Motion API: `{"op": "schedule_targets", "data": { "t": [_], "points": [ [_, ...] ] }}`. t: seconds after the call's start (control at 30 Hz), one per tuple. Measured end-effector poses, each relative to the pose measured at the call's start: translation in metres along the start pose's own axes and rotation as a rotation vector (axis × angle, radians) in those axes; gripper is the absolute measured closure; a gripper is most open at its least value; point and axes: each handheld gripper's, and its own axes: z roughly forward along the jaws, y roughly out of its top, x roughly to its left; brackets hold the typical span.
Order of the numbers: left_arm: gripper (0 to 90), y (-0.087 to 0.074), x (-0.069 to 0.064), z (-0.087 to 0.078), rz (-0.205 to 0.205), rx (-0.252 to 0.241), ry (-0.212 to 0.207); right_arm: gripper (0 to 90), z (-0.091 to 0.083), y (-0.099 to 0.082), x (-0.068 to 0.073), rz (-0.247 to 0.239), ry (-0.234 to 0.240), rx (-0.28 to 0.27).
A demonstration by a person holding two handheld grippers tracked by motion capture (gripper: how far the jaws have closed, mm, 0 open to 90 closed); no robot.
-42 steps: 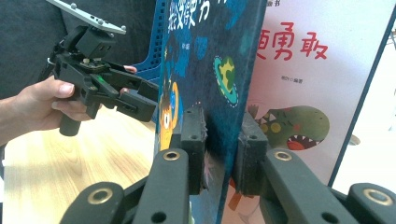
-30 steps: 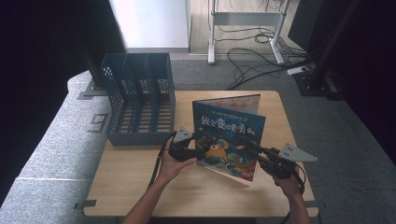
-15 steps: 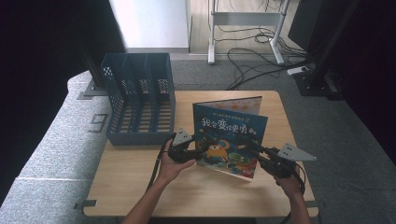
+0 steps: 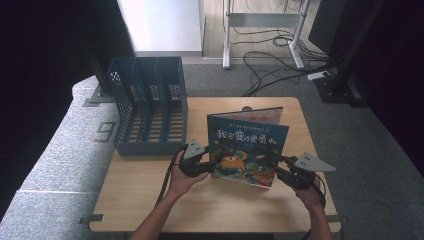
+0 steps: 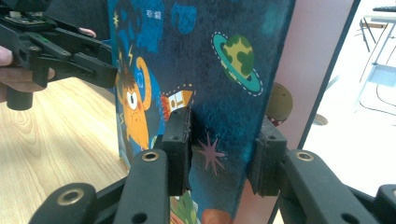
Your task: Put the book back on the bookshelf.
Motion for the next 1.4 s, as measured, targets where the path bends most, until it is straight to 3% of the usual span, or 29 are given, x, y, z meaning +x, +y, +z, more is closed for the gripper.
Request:
{"op": "schedule_targets", "data": {
  "t": [0.4, 0.67, 1.2, 1.4],
  "points": [
    [45.1, 0.000, 0.003, 0.001, -0.011, -0.008, -0.004, 56.7, 0.010, 0.001, -0.004, 0.010, -0.027, -0.004],
    [47.7, 0.001, 0.004, 0.000, -0.024, -0.025, -0.036, 54.9, 0.014, -0.001, -0.006, 0.024, -0.030, -0.002],
    [53.2, 0.006, 0.008, 0.005, -0.036, -0.022, -0.030, 54.2, 0.017, -0.001, -0.010, 0.045, -0.029, -0.008],
    [55.9, 0.005, 0.007, 0.004, -0.015, -0.026, -0.043, 53.1, 0.017, -0.002, -0.013, 0.063, -0.027, -0.007]
  ]
}}
